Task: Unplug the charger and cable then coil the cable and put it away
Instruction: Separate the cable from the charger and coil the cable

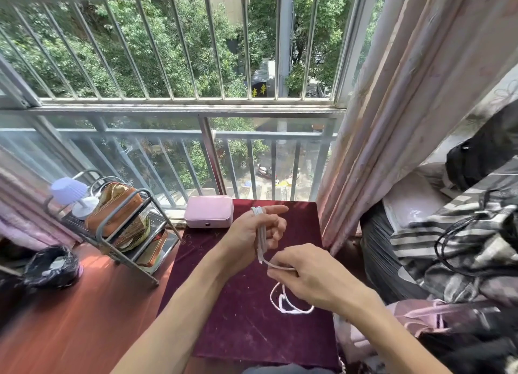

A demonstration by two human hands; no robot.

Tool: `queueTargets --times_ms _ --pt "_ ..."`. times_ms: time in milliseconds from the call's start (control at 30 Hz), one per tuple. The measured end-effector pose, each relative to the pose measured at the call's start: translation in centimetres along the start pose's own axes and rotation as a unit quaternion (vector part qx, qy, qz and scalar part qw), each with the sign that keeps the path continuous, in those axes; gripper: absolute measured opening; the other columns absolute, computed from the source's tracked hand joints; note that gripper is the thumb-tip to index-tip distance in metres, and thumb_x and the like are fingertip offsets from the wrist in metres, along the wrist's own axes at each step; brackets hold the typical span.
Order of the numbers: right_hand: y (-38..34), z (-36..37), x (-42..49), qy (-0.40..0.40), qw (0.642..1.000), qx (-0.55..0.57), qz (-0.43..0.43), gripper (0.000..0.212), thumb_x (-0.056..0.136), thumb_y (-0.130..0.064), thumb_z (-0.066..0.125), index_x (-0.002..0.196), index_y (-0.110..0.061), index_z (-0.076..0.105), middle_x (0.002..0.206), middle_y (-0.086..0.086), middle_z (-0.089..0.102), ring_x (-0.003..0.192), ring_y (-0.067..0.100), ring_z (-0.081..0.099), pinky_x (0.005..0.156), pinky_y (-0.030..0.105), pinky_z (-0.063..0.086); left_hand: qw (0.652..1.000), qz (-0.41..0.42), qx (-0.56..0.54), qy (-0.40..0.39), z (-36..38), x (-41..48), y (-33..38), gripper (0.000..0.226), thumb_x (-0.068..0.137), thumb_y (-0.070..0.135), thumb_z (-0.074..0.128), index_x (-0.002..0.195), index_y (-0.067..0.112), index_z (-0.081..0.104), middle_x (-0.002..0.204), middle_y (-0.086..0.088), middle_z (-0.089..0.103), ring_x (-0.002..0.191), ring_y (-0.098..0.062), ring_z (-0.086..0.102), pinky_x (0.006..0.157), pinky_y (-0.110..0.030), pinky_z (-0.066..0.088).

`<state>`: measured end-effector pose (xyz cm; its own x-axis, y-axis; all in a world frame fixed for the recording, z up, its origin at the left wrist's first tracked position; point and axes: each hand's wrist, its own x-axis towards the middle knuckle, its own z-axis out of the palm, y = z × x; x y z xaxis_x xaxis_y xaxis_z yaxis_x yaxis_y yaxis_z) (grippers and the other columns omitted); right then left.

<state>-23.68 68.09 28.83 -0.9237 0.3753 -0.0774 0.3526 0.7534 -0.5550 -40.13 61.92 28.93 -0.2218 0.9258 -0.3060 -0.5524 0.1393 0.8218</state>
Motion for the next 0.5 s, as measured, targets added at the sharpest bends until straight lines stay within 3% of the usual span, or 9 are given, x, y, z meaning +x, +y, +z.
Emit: queueTargets --times_ms 233,267,333,400,500 --pt "-1.6 -3.9 -0.3 -0.016 0.999 0.002 -0.048 0.022 0.097 -0.05 0.067 0.098 -0.032 0.079 0.09 -0.013 0.075 0.085 0.007 0.068 0.078 0.037 0.055 0.995 -0.01 0.088 -0.044 -0.6 -1.0 -1.0 0.033 0.098 0.005 0.052 0.129 -0.007 0.055 0.089 -0.016 0.067 0.075 -0.023 0.063 0.067 -0.031 0.053" --pt "-1.6 -4.4 -0.1 -0.015 0.998 0.006 -0.053 0.018 0.095 -0.051 0.07 0.092 -0.036 0.079 0.084 -0.017 0.072 0.081 0.003 0.066 0.074 0.03 0.053 0.991 -0.008 0.12 -0.059 -0.5 -1.2 -1.1 0.03 0.097 0.006 0.053 0.124 -0.005 0.06 0.091 -0.017 0.068 0.076 -0.024 0.066 0.067 -0.03 0.056" --pt "-1.3 -5.5 0.3 -0.006 0.998 0.022 -0.058 0.013 0.088 -0.049 0.077 0.079 -0.041 0.075 0.074 -0.021 0.065 0.075 -0.002 0.061 0.064 0.018 0.042 0.976 -0.005 0.189 -0.107 -0.2 -1.7 -1.3 0.019 0.095 0.014 0.055 0.1 0.003 0.07 0.074 -0.019 0.067 0.061 -0.023 0.064 0.057 -0.028 0.053" --pt "-0.7 -6.3 0.8 0.003 0.998 0.052 -0.046 0.018 0.083 -0.05 0.081 0.081 -0.033 0.075 0.075 -0.015 0.068 0.074 0.0 0.063 0.062 0.02 0.043 0.962 -0.004 0.235 -0.14 0.2 -1.9 -1.4 0.034 0.097 0.03 0.056 0.078 0.004 0.066 0.054 -0.016 0.052 0.041 -0.017 0.05 0.047 -0.024 0.041" --pt "0.2 -7.0 1.4 0.013 0.994 0.099 -0.046 0.024 0.08 -0.053 0.085 0.084 -0.03 0.077 0.076 -0.001 0.07 0.066 0.011 0.062 0.062 0.033 0.05 0.964 -0.023 0.225 -0.143 0.7 -1.9 -1.7 0.07 0.099 0.06 0.044 0.072 -0.003 0.056 0.047 -0.007 0.04 0.035 -0.013 0.029 0.043 -0.026 0.027"
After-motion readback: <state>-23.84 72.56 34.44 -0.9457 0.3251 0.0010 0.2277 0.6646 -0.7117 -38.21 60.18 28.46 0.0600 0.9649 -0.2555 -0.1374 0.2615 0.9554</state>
